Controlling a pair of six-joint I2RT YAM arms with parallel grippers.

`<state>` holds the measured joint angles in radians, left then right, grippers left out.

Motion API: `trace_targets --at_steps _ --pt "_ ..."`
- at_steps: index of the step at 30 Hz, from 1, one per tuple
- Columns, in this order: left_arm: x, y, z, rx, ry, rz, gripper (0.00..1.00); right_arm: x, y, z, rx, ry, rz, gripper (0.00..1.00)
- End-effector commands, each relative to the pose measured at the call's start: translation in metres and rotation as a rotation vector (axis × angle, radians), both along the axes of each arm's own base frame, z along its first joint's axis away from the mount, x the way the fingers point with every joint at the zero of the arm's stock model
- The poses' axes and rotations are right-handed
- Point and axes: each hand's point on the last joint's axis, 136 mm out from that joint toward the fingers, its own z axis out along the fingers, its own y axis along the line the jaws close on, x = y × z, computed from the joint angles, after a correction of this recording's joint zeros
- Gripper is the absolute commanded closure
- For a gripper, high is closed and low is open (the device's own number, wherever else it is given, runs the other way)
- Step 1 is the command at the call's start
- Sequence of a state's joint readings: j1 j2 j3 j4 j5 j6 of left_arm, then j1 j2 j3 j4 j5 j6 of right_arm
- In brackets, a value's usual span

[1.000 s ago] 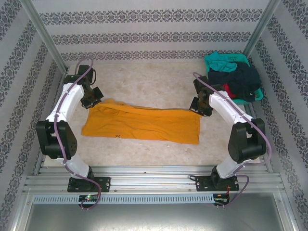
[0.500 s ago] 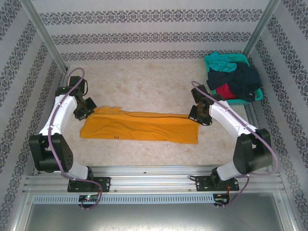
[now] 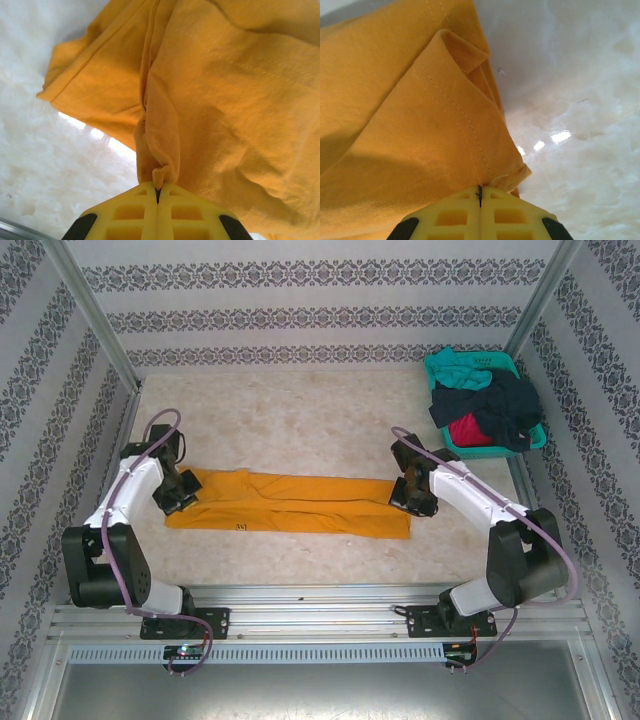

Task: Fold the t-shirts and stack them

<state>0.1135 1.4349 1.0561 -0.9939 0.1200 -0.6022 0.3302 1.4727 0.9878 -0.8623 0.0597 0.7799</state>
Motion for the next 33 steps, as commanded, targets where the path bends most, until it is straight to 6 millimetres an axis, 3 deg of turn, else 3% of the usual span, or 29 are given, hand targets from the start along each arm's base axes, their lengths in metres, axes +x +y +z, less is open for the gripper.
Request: trace_targets --at_steps 1,8,19,22,25,29,33 --pt "-0.006 0.004 -0.006 0.009 -0.009 0.017 1.0 0.004 0.003 -0.008 -0.001 0.012 -0.001 1.0" --pt "-0.016 0.005 -0.029 0.011 0.032 0.034 1.0 0.02 0.01 -0.014 0.005 0.017 0.027 1.0" --pt "-0.035 0.003 -0.06 0.007 0.095 0.046 0.99 0.024 0.016 -0.028 0.014 0.049 0.048 1.0" --pt "-0.038 0.003 -0.064 0.011 0.108 0.047 0.95 0.023 0.016 -0.027 0.013 0.051 0.051 0.95" --pt "-0.039 0.005 -0.063 0.023 0.109 0.041 0.81 0.022 0.015 -0.015 0.012 0.025 0.059 0.73" --pt "-0.028 0.011 -0.043 0.058 0.05 0.035 0.49 0.034 0.012 0.013 0.016 -0.11 0.072 0.44" --pt "0.001 0.009 -0.01 0.106 -0.057 -0.007 0.26 0.056 0.019 0.025 0.038 -0.181 0.09 0.39"
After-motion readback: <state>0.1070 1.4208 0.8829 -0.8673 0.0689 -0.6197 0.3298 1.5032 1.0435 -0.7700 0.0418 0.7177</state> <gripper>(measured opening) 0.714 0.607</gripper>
